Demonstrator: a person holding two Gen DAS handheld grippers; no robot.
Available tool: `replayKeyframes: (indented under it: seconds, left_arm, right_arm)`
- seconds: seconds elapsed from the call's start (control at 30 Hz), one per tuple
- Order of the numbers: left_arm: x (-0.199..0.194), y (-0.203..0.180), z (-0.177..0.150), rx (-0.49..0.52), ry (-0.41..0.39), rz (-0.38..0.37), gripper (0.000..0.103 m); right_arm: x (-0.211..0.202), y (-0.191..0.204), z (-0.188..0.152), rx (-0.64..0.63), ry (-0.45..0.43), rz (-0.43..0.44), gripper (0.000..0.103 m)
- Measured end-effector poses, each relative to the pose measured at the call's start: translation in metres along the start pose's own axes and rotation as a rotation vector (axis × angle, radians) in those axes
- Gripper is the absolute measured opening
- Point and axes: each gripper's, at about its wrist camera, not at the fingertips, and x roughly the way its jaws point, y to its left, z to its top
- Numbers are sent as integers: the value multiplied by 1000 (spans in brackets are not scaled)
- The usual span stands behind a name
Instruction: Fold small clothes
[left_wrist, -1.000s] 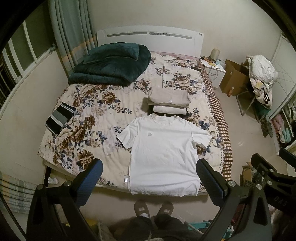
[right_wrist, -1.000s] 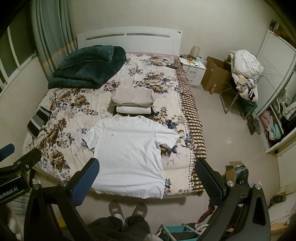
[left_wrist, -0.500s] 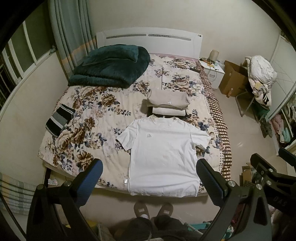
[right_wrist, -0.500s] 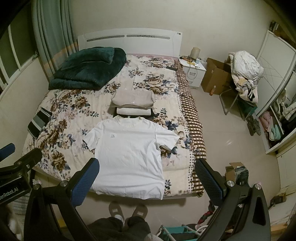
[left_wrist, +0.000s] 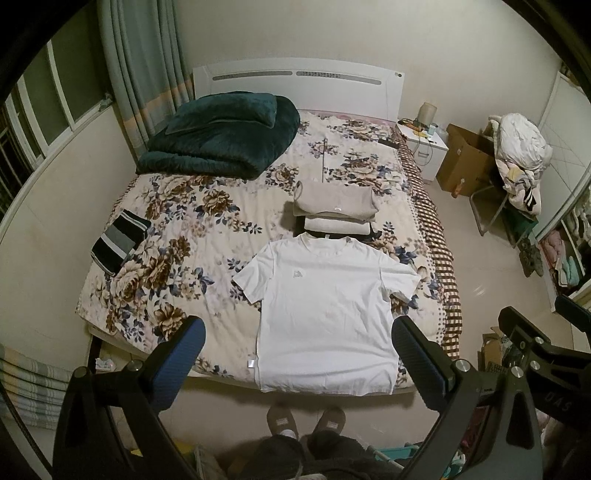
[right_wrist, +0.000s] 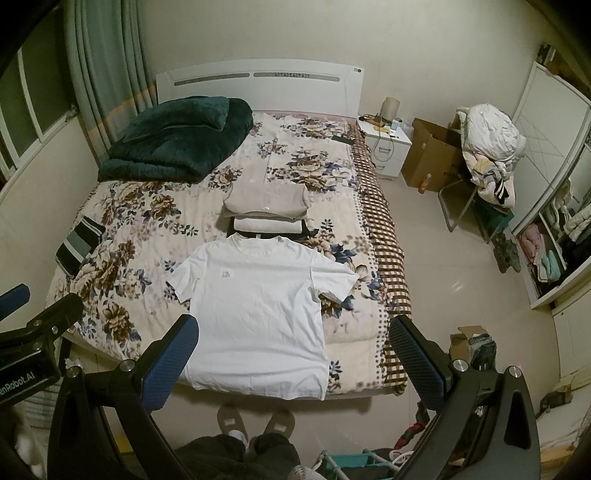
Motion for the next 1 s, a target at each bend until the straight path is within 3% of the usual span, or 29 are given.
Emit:
replayKeyframes:
  seconds: [0.77,0.83,0.9,1.0]
  left_arm:
    - [0,0,0,-1,-11,4,103]
    - [6,-1,6,-4,-25,27,103]
    - [24,3,35,-2,-42,65,103]
    - [68,11,44,17,-48,112,103]
  right_arm:
    - [5,3,4,6,-3,1,103]
    - [4,3,5,16,4,10,103]
    - [8,-4,6,45,19,19,103]
    - [36,-21,5,119,59,28,103]
